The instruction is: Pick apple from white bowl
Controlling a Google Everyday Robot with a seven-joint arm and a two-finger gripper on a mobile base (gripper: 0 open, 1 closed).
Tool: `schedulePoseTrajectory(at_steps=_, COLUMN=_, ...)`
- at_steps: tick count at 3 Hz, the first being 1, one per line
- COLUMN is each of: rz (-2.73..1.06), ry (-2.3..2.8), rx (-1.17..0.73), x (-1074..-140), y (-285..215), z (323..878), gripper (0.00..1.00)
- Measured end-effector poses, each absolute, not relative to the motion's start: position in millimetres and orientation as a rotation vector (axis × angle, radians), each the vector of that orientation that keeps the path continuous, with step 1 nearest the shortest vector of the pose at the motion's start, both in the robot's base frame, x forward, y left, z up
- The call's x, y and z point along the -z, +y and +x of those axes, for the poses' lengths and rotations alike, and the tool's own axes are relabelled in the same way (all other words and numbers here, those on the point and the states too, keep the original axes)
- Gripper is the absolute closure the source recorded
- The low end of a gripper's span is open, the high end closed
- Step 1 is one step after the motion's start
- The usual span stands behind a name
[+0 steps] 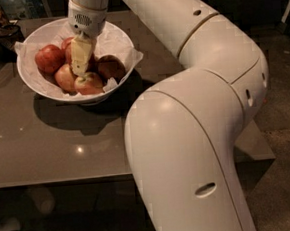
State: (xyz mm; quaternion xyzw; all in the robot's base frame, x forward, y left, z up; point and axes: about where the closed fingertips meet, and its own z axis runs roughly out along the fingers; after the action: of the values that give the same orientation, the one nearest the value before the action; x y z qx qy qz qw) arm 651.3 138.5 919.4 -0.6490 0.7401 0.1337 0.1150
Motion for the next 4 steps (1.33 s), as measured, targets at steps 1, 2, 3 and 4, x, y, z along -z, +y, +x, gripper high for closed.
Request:
schedulePoseTrajectory(at_steps=1, rz=-1.878, ry=2.148, rx=-0.391, x=-919, y=146, z=658, gripper=0.69)
schedulePoseTrajectory(at_steps=2, rz=-1.877, ry=2.148, rx=-0.391, x=-919, y=146, z=659, gripper=0.92)
schedulePoseTrajectory(at_steps=3, rz=-1.868, ry=2.121, rx=-0.372, x=-926, y=149, z=658, gripper=1.0)
schedulePoseTrajectory(at_steps=4, rz=-1.852, ry=2.079, rx=-0.353, x=-953, y=141, z=641, gripper=1.0)
